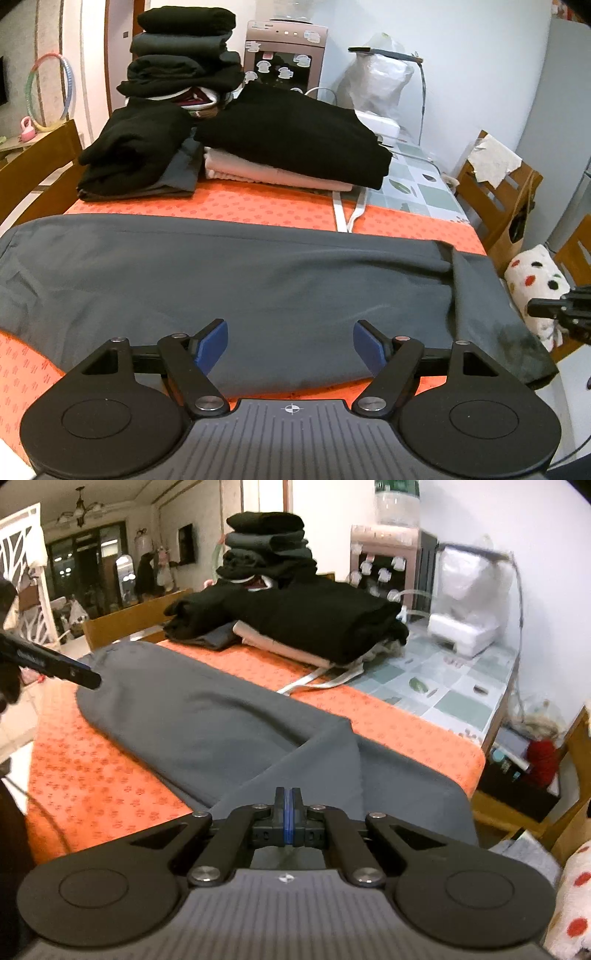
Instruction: Fold clothes
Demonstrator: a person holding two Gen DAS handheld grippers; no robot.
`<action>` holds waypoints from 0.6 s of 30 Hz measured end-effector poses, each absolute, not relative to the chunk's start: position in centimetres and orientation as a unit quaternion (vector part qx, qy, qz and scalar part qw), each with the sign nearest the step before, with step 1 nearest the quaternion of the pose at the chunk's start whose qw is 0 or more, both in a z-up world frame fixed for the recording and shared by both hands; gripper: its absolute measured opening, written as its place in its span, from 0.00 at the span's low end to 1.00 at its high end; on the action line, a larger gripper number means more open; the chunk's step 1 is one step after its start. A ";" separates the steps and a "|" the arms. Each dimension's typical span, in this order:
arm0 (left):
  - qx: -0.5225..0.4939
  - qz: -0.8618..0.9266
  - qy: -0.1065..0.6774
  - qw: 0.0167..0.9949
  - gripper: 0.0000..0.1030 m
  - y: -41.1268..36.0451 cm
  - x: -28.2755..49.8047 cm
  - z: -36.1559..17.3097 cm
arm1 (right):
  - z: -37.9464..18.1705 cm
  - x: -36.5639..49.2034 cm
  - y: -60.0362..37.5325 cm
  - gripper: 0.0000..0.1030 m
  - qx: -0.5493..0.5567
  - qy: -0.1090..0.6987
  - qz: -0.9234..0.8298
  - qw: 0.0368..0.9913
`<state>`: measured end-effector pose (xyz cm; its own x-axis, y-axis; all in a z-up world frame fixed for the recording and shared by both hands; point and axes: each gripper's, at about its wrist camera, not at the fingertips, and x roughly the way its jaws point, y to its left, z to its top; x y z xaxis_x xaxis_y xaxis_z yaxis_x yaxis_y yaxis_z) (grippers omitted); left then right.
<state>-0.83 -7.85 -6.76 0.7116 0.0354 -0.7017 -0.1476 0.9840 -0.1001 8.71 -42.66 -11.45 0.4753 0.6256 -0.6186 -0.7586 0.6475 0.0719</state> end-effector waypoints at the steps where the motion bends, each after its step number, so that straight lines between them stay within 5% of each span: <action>1: -0.074 0.047 0.377 0.922 0.75 -7.9 -0.7 -6.8 | -11.3 8.9 -42.7 0.05 -0.107 0.317 0.412 0.847; 3: -0.073 0.042 0.378 0.922 0.75 -8.0 -0.6 -6.8 | -11.5 8.7 -42.5 0.11 -0.114 0.323 0.428 0.836; 7: -0.068 0.032 0.380 0.922 0.75 -8.3 -0.5 -7.0 | -13.1 7.3 -40.9 0.42 -0.135 0.335 0.455 0.814; 18: -0.070 0.026 0.384 0.920 0.75 -8.1 -0.6 -7.5 | -17.8 5.0 -36.8 0.49 -0.220 0.337 0.479 0.780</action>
<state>-0.60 -8.07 -7.49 0.7036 -0.0057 -0.7106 -0.1022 0.9887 -0.1092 5.05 -36.81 -17.80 0.3130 0.5991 -0.7370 -0.8958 0.4441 -0.0194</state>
